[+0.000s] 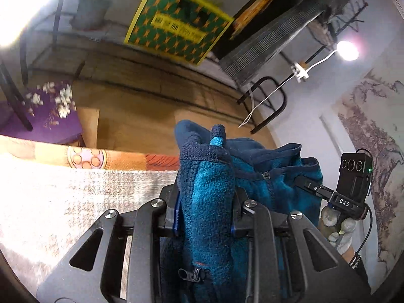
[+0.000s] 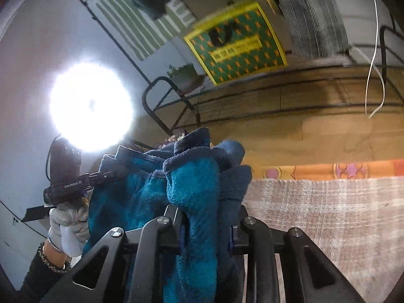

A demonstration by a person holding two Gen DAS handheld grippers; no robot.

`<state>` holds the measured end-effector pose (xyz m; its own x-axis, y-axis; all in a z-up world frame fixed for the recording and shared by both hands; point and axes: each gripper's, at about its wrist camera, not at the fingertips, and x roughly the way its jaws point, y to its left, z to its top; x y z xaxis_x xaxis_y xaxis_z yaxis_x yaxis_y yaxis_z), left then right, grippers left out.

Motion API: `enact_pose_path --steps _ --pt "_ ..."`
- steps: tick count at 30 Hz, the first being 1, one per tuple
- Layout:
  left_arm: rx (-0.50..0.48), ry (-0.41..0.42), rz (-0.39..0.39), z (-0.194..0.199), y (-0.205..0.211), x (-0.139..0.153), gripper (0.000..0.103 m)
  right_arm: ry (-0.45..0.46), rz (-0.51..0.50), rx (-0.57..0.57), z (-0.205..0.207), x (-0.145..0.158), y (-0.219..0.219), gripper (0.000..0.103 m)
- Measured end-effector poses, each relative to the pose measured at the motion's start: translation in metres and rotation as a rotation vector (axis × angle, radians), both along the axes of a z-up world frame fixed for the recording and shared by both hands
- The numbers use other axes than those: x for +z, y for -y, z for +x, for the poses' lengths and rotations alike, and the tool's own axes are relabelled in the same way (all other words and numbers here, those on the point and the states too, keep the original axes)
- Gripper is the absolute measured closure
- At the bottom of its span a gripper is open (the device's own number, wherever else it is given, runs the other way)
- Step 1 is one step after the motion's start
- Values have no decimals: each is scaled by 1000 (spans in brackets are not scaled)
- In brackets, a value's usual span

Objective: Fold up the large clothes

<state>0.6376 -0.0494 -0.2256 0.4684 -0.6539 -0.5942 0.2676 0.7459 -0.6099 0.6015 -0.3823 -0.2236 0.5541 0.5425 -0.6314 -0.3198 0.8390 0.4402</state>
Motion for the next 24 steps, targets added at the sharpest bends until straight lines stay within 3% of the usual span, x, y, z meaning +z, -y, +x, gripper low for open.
enact_pose_path --steps 7,13,17,24 --pt "16 117 -43 -41 -14 85 79 142 -31 -7 -50 81 -15 83" --pt "38 284 -8 -108 -24 160 79 331 -154 57 -117 162 -42 83" --pt "0 310 21 -182 -29 160 79 372 -211 86 -179 166 -48 83" --pt "-73 243 66 -298 -35 136 79 306 -181 122 -297 124 -35 83"
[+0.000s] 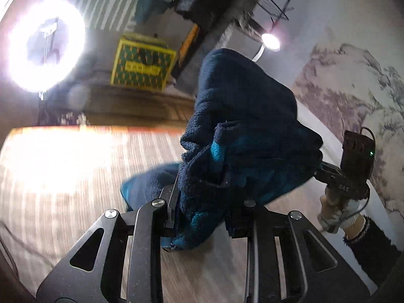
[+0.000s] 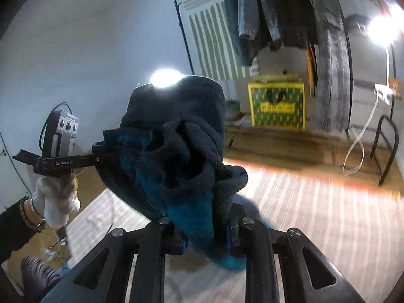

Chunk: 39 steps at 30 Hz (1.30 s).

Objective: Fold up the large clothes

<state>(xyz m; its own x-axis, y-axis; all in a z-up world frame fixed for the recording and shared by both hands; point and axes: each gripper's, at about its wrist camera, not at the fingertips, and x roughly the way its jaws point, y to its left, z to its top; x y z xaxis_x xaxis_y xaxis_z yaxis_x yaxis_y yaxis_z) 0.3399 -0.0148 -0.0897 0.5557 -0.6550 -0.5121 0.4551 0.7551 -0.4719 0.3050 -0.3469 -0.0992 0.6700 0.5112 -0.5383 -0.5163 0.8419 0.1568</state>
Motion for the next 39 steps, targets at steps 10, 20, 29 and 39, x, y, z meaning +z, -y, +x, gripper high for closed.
enact_pose_path --steps 10,20,29,39 --pt "-107 -62 197 -124 19 -40 77 -121 -109 -15 -124 -60 13 78" --pt "-154 -162 264 -234 0 -75 65 -198 -166 -31 -209 -81 24 65" --pt "-120 -229 118 -321 -64 -60 64 -184 -44 -36 -304 -71 63 50" --pt "-13 -52 -29 -354 -128 39 64 -131 330 69 -354 -34 106 50"
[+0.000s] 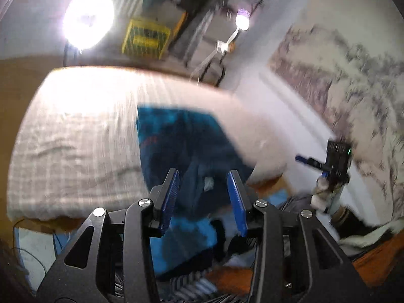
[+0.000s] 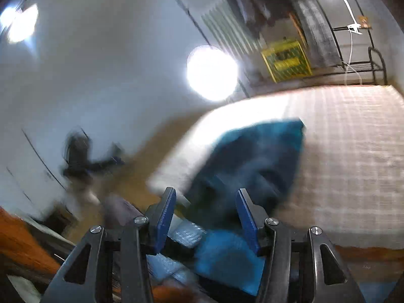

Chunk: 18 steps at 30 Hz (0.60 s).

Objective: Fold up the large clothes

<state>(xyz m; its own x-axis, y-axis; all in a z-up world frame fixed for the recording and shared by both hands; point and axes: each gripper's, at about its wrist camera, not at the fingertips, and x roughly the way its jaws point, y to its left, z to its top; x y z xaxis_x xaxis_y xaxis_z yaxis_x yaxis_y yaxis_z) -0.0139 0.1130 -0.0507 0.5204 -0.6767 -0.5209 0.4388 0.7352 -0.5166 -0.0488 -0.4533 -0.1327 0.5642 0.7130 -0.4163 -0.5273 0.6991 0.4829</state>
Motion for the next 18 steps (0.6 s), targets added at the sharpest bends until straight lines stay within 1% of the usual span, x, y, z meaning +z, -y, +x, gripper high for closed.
enact_pose_path --steps 1,2,4,5,6,7,8,9,10,11,13,14,15,16,18 --pt "16 25 -13 -2 -7 12 64 21 25 -14 -2 8 6 50" --pt "36 53 -22 -6 -14 26 64 65 18 -44 -7 21 12 49" --pt "72 109 -22 -11 -28 57 64 112 -46 -85 -10 35 15 46" --pt "83 123 -26 -11 -32 66 64 128 -78 -103 -10 42 16 45" --pt "103 132 -39 -11 -39 81 64 131 -86 -117 -8 46 18 45" --pt "111 135 -58 -11 -45 91 64 129 -85 -132 -5 51 21 46" --pt "126 153 -82 -13 -53 109 64 130 -72 -138 -3 54 24 46" --pt "141 173 -76 -15 -57 120 64 139 -49 -143 -2 58 28 46" --pt "165 210 -54 -19 -61 136 64 151 -41 -151 -2 63 30 46" --pt "180 229 -42 -22 -63 143 64 177 -36 -168 -1 69 33 46" --pt "205 288 -39 -33 -70 168 64 195 3 -173 -1 80 41 46" --pt "216 310 -44 -37 -72 174 60 201 11 -176 0 84 44 46" --pt "222 317 -46 -38 -73 175 52 210 -6 -191 1 89 43 45" --pt "231 315 -37 -37 -71 174 50 208 -52 -215 4 90 41 44" --pt "234 270 8 -23 -60 156 49 173 -184 -266 18 84 30 40"
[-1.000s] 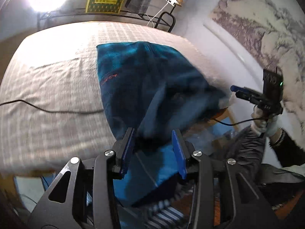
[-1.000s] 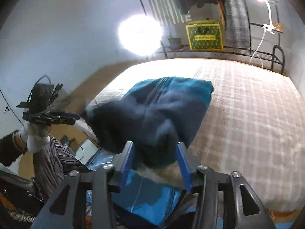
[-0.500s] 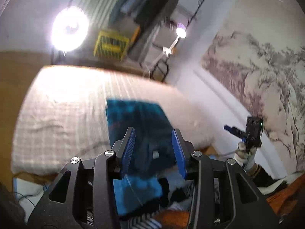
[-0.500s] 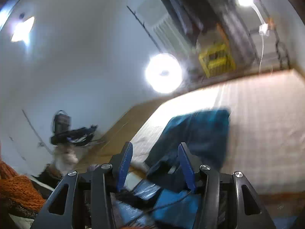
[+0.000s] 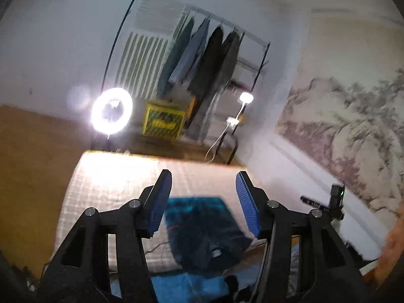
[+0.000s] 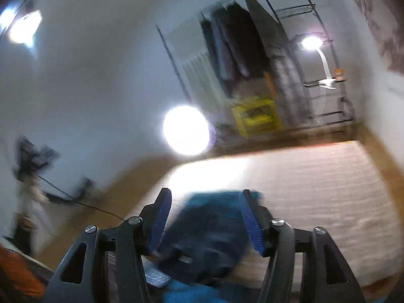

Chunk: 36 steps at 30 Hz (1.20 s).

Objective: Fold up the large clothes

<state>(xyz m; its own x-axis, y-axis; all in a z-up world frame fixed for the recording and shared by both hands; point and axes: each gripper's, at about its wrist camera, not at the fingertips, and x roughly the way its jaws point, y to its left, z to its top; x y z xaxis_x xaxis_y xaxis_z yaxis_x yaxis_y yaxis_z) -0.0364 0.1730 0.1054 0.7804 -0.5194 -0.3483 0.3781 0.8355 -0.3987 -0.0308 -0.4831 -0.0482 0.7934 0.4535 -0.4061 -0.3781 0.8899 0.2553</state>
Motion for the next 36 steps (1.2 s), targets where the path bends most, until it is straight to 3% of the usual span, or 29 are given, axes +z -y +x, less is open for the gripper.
enact_pose_path --steps 2,4,5,11,16,24,31,36 --pt "-29 -82 -13 26 13 -33 48 -59 -33 4 17 -14 -7 24" --pt "-61 -158 -56 51 22 -65 41 -142 -26 32 43 -36 -14 18" --pt "-67 -202 -72 68 28 -85 35 -165 -25 34 52 -44 -15 18" --pt "-136 -478 -257 176 59 -216 28 -372 91 38 134 -111 -10 18" --pt "-167 -686 -307 234 85 -315 28 -505 153 27 179 -163 -8 18" --pt "-157 -802 -288 278 107 -385 28 -600 177 27 222 -225 -17 18" --pt "-185 -845 -273 296 121 -414 28 -653 225 30 237 -259 -13 17" --pt "-209 -855 -308 304 129 -424 28 -660 263 42 243 -276 -10 15"
